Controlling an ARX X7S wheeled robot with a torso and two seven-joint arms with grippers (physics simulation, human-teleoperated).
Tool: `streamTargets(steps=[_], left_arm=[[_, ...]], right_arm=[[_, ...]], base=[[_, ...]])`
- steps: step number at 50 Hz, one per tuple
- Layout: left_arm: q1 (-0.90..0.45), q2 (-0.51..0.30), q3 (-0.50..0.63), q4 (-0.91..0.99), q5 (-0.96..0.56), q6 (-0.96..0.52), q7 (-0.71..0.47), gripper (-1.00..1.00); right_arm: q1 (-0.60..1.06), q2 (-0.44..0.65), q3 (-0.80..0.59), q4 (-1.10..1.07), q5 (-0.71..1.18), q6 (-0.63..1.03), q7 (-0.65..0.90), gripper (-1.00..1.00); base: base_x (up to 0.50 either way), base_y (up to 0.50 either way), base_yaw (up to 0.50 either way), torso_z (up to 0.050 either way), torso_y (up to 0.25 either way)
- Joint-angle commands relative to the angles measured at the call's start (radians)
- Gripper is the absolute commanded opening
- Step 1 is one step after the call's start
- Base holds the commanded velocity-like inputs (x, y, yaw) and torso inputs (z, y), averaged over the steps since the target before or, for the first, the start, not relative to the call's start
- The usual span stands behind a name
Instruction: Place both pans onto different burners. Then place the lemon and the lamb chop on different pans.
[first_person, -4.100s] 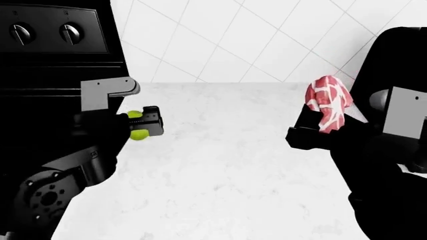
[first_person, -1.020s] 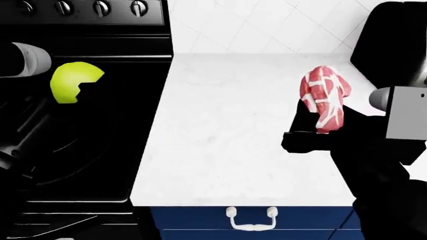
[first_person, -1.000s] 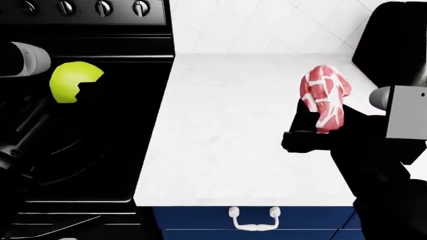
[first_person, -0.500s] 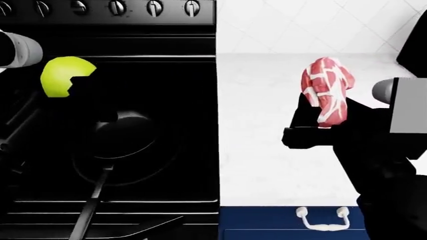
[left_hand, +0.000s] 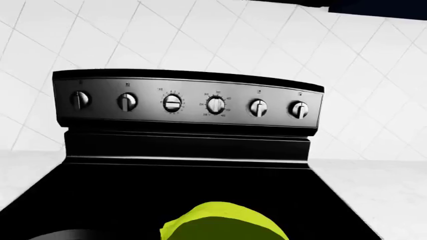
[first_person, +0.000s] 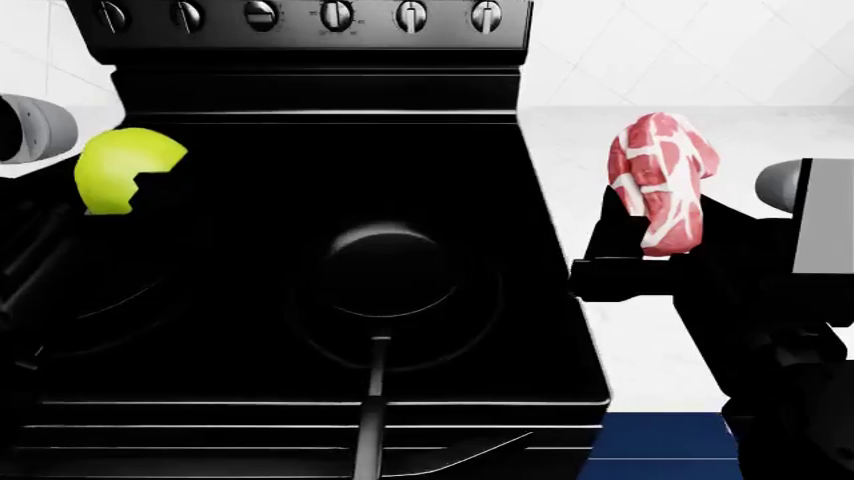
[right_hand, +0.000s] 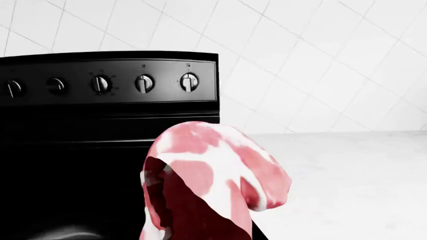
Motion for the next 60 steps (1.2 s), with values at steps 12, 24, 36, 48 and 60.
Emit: streamTargets(steps=[12,24,36,48,60], left_arm=[[-0.031,-0.012,0.007,-0.01,-0.034,0.01,-0.025,-1.0],[-0.059,-0.02,0.014,-0.016,-0.051,0.008,-0.036,-1.0],[-0.043,-0.013,0.014,-0.014,-0.026,0.011,-0.019,-1.0],[-0.042,-0.013,0.015,-0.017,-0.02,0.014,-0.014,-1.0],[-0.072,-0.016,0.028,-0.03,-0.033,0.008,-0.021,-1.0]], right_arm=[[0.018,0.004,0.004,-0.004,-0.002,0.01,0.004,-1.0],[0.031,0.01,0.007,-0.008,0.011,0.011,0.012,-1.0],[0.055,0.01,0.007,0.004,0.028,0.013,0.017,-1.0],[0.104,0.011,-0.006,0.024,0.064,0.03,0.036,-1.0],[0.223,-0.06,-0.094,0.195,-0.004,0.113,-0.051,-1.0]], base=[[0.0,0.5,0.0,0.001,0.0],[0.0,0.5,0.0,0.0,0.001],[0.0,0.21,0.0,0.0,0.0],[0.28,0.0,0.0,0.0,0.001],[0.04,0.0,0.0,0.0,0.001]])
